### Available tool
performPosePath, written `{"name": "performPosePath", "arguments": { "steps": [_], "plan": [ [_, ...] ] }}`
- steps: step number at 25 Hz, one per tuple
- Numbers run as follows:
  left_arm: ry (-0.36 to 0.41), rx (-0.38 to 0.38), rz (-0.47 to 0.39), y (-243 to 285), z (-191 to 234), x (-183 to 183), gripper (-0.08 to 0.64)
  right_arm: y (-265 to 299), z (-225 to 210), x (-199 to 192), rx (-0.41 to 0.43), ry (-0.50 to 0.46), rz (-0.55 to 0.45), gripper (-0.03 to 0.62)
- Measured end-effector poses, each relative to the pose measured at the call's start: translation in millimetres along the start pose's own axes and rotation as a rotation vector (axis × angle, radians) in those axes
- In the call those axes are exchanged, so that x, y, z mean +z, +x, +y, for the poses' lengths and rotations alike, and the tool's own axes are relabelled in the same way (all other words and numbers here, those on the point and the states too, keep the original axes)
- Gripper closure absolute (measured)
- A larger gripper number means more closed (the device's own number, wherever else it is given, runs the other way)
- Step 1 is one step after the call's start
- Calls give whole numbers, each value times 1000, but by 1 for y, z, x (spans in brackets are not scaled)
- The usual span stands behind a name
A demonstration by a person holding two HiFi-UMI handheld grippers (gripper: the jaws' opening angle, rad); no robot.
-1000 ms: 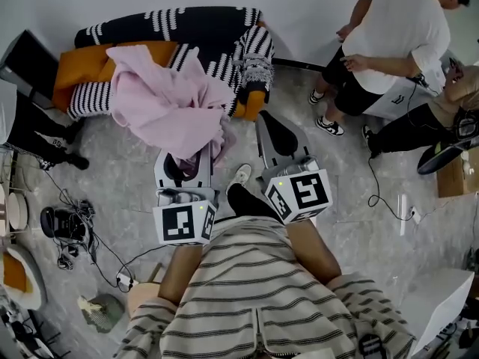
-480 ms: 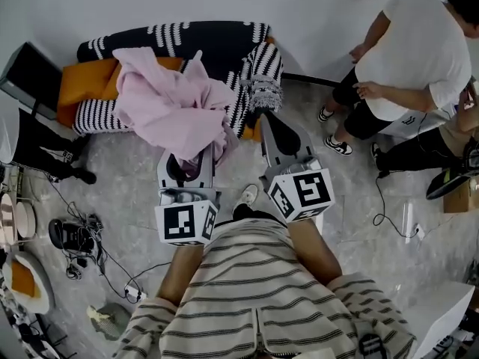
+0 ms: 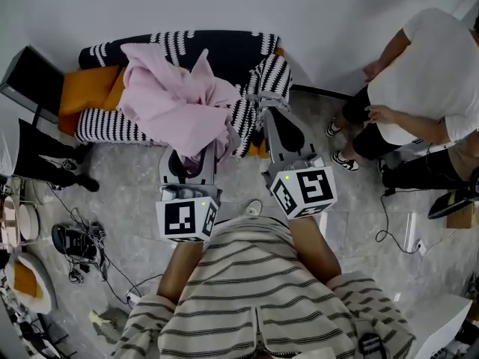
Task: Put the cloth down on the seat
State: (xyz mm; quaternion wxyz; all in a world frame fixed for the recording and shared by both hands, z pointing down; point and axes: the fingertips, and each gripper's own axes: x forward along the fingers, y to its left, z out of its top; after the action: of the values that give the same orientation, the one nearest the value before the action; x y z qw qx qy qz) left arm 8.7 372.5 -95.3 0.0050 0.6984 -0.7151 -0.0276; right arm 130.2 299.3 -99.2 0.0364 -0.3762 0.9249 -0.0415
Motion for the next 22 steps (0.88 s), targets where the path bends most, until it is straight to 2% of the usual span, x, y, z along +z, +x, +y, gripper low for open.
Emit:
{"name": "performPosePath", "arguments": {
  "steps": [6,12,22],
  "plan": [
    [2,7,4,32,3,-1,377,25,-26,1,-12,29,-2,580],
    [-4,11,41,47,8,-9,377,36,-34,-15,-19,44,24,580],
    [-21,-40,94,83,12,-32,376,59,-53,-35,-61,61,68,580]
  ]
}}
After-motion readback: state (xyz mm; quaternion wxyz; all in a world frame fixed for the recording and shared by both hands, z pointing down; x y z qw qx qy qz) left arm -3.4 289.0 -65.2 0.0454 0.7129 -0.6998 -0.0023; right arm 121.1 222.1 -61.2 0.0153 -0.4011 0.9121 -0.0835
